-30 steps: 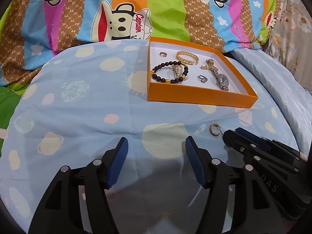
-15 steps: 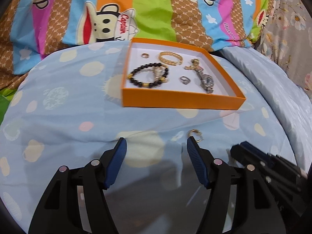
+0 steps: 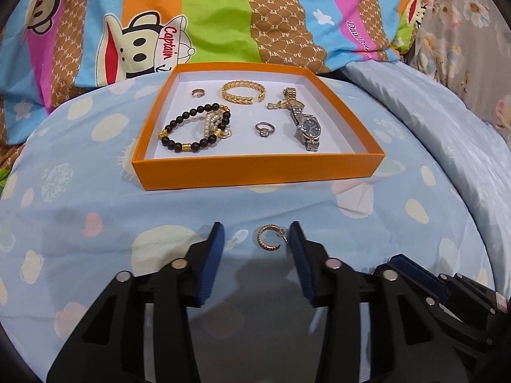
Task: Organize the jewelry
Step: 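Grasp the pearl earring with the right gripper while the left gripper grasps the gold hoop, then carry both earrings over the orange box and open both grippers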
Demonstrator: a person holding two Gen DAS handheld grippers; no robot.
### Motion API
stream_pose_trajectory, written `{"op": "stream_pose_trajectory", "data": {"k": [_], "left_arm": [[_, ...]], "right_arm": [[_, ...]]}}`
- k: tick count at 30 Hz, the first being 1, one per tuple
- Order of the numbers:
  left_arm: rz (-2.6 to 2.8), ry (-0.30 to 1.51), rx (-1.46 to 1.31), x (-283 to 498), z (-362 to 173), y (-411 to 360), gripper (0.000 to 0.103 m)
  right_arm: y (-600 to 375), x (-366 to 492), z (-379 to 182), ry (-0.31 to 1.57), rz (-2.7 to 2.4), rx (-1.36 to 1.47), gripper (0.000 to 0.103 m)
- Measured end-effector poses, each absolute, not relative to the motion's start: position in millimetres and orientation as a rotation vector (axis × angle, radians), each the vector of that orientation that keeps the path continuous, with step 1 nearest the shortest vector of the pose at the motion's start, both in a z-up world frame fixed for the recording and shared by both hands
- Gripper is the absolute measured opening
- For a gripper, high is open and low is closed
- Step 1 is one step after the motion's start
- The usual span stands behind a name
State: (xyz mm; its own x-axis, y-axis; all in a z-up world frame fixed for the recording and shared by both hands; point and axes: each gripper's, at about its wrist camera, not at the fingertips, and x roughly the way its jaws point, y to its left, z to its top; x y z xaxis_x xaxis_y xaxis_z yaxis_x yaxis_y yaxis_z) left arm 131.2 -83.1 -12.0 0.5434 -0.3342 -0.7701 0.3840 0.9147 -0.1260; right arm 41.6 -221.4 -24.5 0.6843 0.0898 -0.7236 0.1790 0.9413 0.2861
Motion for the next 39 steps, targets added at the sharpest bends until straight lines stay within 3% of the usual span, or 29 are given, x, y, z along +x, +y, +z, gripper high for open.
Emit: {"op": "stream_pose_trajectory", "data": {"k": [3, 39], "left_arm": [[-0.428, 0.899, 0.031, 131.3, -11.5, -77.5, 0.018], [-0.393, 0.84, 0.031, 91.2, 0.9, -48.0, 0.018]], "right_arm": [[-220.7, 41.5, -24.5, 0.821, -0.049, 0.348, 0.015], [-193.6, 23.3, -5.6, 0.759, -0.005, 0.274, 0.015]]}}
